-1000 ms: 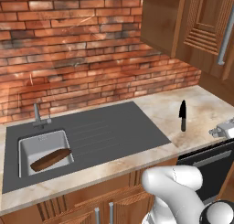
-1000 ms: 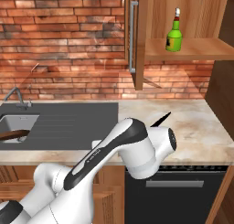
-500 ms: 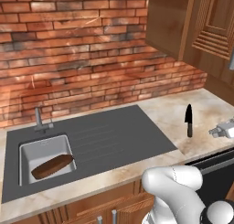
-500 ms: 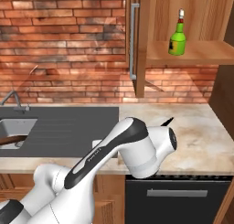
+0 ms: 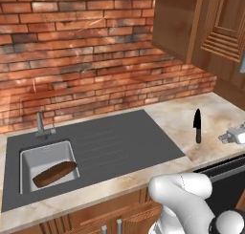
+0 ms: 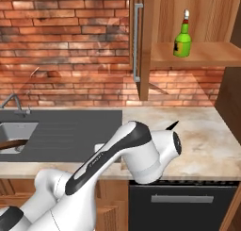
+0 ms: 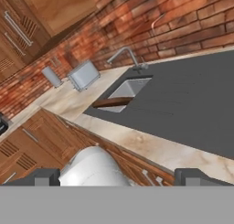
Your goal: Move the cutting board and knife to the sink. Then move spray from the cabinet to the counter.
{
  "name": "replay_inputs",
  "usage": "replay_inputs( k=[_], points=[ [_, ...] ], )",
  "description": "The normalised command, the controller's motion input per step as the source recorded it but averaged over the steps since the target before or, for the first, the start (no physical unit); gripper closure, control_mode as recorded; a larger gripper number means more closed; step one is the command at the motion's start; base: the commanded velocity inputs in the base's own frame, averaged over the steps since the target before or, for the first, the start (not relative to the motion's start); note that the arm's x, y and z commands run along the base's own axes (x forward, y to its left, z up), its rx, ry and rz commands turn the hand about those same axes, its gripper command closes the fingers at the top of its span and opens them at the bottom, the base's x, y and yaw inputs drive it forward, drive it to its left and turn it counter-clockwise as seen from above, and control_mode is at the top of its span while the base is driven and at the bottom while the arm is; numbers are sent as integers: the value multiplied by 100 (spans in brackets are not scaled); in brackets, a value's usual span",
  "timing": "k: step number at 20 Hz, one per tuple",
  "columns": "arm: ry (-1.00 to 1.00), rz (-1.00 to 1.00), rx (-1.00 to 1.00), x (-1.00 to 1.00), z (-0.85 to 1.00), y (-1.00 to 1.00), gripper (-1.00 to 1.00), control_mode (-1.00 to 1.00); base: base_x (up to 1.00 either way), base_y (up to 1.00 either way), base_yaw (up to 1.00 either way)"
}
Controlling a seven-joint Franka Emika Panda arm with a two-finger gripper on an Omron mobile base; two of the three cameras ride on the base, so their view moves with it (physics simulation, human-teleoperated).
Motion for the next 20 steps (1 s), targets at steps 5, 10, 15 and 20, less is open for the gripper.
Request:
replay_inputs(
  k=[5,10,15,20],
  points=[
    [0,-23,-12,-1,-1,48,-100,-100,0,0,0],
    [0,-28,-23,0,-4,79,-100,-100,0,0,0],
    [0,-34,-26,0,-4,87,-100,-100,0,0,0],
    [7,-39,-25,6,-16,64,-100,-100,0,0,0]
  ],
)
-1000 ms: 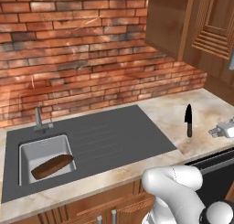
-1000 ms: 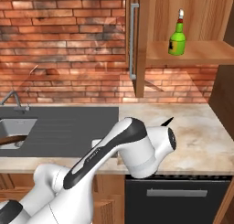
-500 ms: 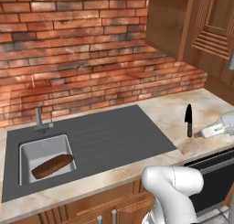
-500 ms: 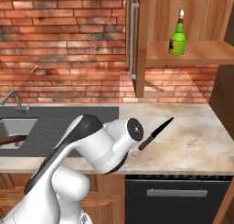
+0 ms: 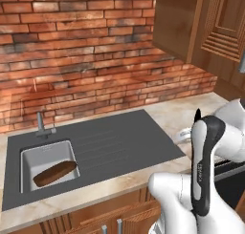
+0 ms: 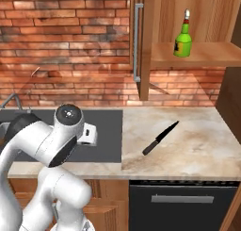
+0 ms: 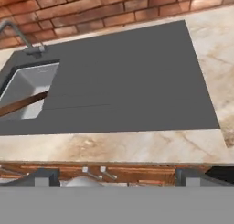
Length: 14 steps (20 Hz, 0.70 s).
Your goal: Move the cutting board and knife to the sink. Then move spray from the cabinet to the counter.
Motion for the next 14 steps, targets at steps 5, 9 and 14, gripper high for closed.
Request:
replay_inputs(
  k=[5,9,14],
  points=[
    [22,-20,-22,52,-7,-3,-100,-100,0,0,0],
    [19,-18,-18,42,-9,-27,-100,-100,0,0,0],
    [11,-22,-17,36,-22,-39,-100,-100,0,0,0]
  ],
)
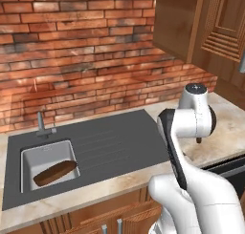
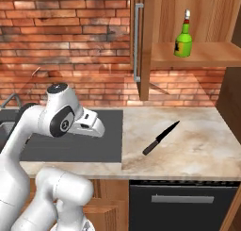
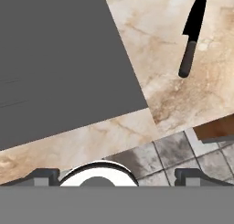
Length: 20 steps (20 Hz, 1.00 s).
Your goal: Move the cutting board and knife to the sink. Then move spray from the cabinet to the counter.
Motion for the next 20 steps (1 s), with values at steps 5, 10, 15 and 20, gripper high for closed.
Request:
replay_inputs(
  k=[5,10,15,20],
  points=[
    [10,-21,-11,34,-16,-55,-100,-100,0,0,0],
    [8,-21,-1,32,-15,-59,-100,-100,0,0,0],
    [9,-15,0,38,-24,-43,-100,-100,0,0,0],
    [1,-2,0,35,-33,-7,-100,-100,0,0,0]
  ],
)
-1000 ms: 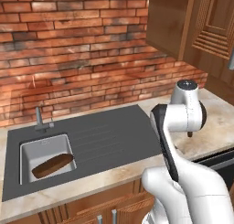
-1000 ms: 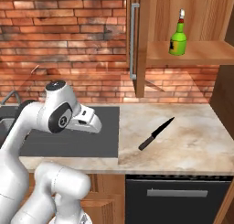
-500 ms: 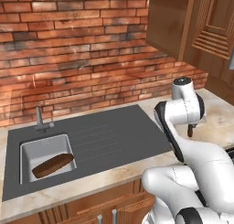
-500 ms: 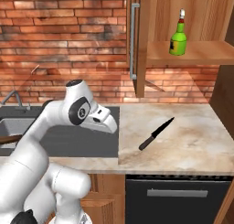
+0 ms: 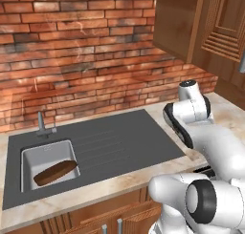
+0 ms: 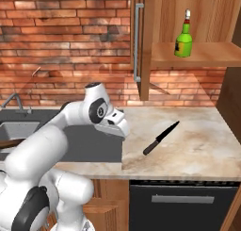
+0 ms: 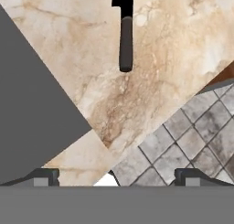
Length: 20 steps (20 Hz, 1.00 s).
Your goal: Move the cutting board and knife to the sink. Then move spray from the cabinet to the counter.
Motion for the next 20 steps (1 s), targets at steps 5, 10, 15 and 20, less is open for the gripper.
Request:
replay_inputs(
  k=[5,10,15,20],
  points=[
    [-4,0,1,29,-34,-17,-100,-100,0,0,0],
    [-4,0,1,23,-20,-33,-100,-100,0,0,0],
    [0,0,0,18,-8,-23,-100,-100,0,0,0],
    [0,0,0,11,-17,-24,-100,-100,0,0,0]
  ],
)
